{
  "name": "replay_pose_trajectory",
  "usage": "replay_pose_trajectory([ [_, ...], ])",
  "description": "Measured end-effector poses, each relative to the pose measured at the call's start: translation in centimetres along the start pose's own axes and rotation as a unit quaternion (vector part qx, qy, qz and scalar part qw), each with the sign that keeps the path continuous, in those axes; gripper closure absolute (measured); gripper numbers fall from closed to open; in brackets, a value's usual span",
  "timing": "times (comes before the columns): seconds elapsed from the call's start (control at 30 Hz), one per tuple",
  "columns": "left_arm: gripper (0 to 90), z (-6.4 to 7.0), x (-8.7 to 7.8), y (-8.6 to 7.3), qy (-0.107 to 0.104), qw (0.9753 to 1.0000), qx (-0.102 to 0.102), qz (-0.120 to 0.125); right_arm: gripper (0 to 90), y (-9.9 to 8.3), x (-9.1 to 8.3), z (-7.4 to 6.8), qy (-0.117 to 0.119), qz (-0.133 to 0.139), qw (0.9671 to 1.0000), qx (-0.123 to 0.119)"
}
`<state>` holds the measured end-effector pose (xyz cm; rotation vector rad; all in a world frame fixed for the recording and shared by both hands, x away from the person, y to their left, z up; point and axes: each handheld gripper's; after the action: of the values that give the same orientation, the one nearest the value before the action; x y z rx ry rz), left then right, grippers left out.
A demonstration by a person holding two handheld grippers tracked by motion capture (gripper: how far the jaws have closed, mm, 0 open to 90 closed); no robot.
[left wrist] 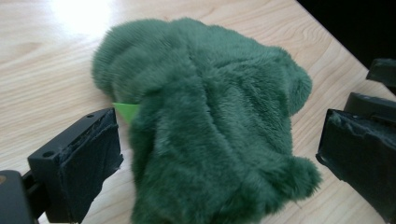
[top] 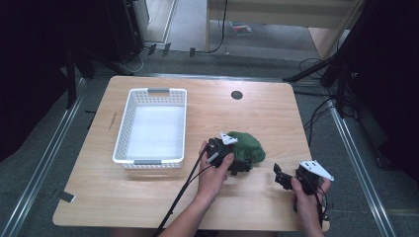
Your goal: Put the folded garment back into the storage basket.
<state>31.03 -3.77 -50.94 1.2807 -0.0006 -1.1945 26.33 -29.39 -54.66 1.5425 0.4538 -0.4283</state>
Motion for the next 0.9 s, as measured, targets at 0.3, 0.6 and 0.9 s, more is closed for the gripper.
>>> replay_pose_trajectory([
  [0.3,0.0,0.0,2.1,-0.8,0.041,0.9988,-0.013,-0.021,3.3,0.0,0.1,0.0,0.002,-0.004,1.0000,0.001],
  [0.6,0.0,0.2,3.3,-1.2,0.055,0.9979,-0.014,-0.031,3.3,0.0,0.1,0.0,0.002,-0.006,1.0000,0.000],
  [0.9,0.0,0.3,3.7,-1.5,0.060,0.9976,-0.001,-0.034,3.3,0.0,0.1,0.0,0.002,-0.007,1.0000,0.000],
])
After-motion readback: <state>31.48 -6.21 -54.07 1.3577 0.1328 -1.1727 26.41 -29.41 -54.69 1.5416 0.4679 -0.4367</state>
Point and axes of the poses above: each handheld gripper's, and its own axes: x roughly forward along the jaws, y roughly out of its top, z roughly to its right, and after that the axes turned 10 degrees about -y, right-handed
